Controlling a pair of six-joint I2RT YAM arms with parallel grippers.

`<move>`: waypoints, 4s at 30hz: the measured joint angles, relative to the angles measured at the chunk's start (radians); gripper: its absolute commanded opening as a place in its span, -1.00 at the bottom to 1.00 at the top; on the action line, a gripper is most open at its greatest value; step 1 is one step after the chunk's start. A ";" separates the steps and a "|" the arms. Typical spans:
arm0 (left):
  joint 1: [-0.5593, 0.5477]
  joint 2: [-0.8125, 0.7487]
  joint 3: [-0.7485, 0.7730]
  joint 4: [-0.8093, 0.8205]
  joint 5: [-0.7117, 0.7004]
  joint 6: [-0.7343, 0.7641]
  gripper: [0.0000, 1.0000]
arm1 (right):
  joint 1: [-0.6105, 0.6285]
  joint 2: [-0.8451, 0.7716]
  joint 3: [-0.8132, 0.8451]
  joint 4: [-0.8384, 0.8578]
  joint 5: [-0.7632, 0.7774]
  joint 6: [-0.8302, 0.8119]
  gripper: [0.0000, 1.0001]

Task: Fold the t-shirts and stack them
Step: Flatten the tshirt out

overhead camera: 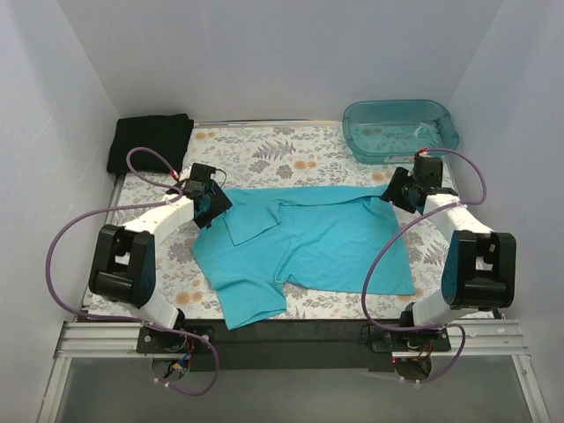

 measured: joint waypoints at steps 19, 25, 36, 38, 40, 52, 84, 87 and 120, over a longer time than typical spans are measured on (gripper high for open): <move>0.007 0.211 0.117 0.085 0.087 0.083 -0.77 | -0.119 0.178 0.051 0.135 -0.038 0.029 0.00; 0.013 0.210 0.131 0.084 0.081 0.098 -1.00 | -0.143 0.270 0.085 0.188 -0.075 0.054 0.01; 0.035 0.207 0.155 0.081 0.086 0.101 -1.00 | -0.159 0.356 0.132 0.262 -0.136 0.079 -0.23; 0.040 0.204 0.155 0.078 0.089 0.101 -1.00 | -0.160 0.357 0.132 0.265 -0.149 0.081 -0.45; 0.045 0.198 0.155 0.075 0.091 0.101 -1.00 | -0.160 0.358 0.132 0.271 -0.161 0.080 -0.62; 0.099 0.138 0.217 0.037 0.113 0.108 -1.00 | -0.160 0.336 0.170 0.275 -0.228 0.021 -0.97; 0.189 0.024 0.156 -0.031 0.187 0.123 -1.00 | -0.063 0.158 0.011 0.118 -0.137 -0.066 -0.18; 0.190 0.022 0.156 -0.031 0.196 0.124 -1.00 | -0.063 0.155 -0.014 0.129 -0.139 -0.035 -0.11; 0.197 0.015 0.143 -0.031 0.240 0.123 -1.00 | -0.035 0.008 -0.190 0.306 -0.054 0.559 0.07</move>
